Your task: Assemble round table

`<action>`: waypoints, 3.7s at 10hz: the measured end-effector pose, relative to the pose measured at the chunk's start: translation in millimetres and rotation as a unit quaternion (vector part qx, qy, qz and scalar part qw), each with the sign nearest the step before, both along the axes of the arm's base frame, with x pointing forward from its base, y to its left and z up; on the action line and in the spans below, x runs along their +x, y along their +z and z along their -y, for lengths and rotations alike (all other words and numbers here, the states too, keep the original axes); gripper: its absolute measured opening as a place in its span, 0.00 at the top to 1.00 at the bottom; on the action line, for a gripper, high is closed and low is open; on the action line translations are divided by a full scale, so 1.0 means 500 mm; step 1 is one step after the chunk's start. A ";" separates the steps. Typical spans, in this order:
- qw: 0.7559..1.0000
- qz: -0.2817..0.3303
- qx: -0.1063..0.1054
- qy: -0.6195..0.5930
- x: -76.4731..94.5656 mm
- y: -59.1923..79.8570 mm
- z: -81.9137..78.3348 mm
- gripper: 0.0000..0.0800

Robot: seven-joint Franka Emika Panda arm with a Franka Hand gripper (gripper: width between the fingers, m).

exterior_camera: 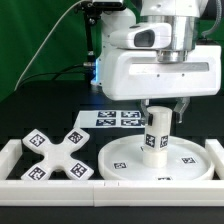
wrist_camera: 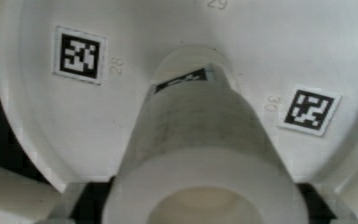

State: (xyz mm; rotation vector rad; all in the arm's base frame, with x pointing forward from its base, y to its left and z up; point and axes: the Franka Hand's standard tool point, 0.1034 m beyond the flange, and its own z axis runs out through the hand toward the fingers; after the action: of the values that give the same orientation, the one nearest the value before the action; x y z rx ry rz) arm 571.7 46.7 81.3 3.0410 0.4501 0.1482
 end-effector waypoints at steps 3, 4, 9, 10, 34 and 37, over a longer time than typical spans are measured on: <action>0.982 0.042 0.021 -0.183 0.009 -0.001 0.007 0.49; 0.972 0.043 0.027 -0.231 0.011 0.000 0.010 0.49; 0.910 0.047 0.054 -0.409 0.008 -0.003 0.028 0.49; 0.869 0.048 0.065 -0.488 0.003 -0.005 0.033 0.49; 0.992 0.014 0.023 -0.126 -0.021 -0.004 0.004 0.19; 0.997 0.004 -0.013 0.070 -0.020 -0.004 0.011 0.19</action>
Offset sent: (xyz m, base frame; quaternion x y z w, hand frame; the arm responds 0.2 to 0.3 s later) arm -0.0012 -0.0023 -0.0117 -0.0009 -0.0290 0.2771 0.9604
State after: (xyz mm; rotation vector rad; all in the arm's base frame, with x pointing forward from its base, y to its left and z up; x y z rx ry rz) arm 561.6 41.3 79.2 2.9814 0.6589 0.1600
